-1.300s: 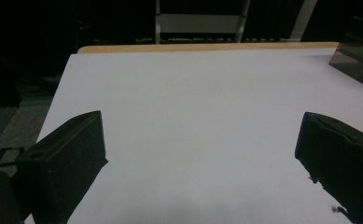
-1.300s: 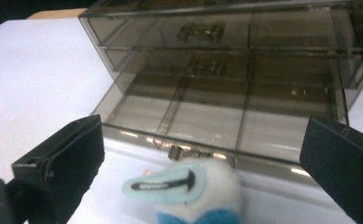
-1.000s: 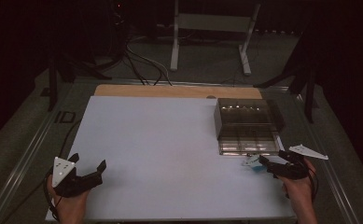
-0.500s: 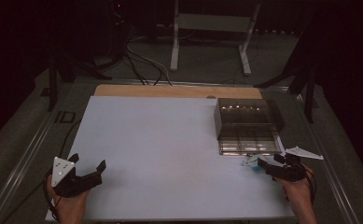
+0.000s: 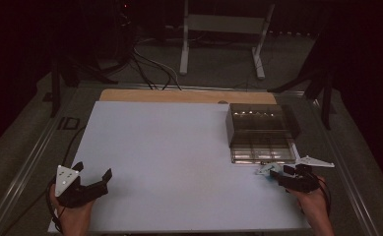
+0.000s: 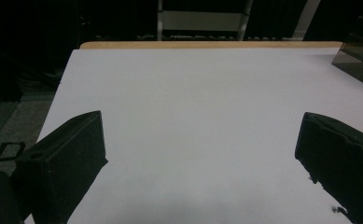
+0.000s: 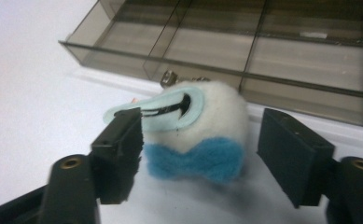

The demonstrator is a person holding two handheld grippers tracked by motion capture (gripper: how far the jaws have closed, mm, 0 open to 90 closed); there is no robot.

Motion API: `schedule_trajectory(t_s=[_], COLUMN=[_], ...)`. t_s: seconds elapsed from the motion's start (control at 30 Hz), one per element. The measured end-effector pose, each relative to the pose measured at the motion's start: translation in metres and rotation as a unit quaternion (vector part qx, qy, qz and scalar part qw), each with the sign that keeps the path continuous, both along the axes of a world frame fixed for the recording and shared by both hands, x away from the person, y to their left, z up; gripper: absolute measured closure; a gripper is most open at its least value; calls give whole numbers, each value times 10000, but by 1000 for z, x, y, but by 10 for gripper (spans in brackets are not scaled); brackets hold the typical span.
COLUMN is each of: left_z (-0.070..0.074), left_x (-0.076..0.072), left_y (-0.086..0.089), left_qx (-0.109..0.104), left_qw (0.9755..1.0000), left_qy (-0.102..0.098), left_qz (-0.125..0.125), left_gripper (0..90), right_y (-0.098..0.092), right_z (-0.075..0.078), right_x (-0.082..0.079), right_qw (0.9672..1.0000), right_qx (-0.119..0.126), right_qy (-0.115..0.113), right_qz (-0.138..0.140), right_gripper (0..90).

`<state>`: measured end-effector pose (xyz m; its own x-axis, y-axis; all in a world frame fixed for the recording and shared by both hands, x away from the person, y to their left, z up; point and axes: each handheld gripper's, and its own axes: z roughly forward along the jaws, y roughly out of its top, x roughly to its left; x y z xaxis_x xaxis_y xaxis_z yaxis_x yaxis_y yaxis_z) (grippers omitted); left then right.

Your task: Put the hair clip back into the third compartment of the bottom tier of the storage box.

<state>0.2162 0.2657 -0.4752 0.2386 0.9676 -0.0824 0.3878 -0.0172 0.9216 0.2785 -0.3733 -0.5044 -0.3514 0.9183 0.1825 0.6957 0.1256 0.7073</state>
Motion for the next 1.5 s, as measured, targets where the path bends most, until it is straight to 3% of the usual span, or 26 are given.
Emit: schedule_trajectory(t_s=[0.33,0.9,1.23,1.5], left_z=[0,0,0,1], left_x=[0,0,0,0], left_y=[0,0,0,1], left_qx=[2,-1,-2,-9], left_qw=[10000,10000,10000,10000], left_qy=[6,-8,-11,-15], left_qz=[-1,1,3,7], left_gripper=[33,33,33,33], right_y=[3,16,16,15], right_z=[-5,-8,-6,-4], right_x=[1,-1,-1,-1], right_qw=[9996,9967,9959,9963], right_qx=[-155,-736,-790,-730], right_qy=[164,228,272,302], right_qz=[166,252,341,341], right_gripper=[381,393,505,521])
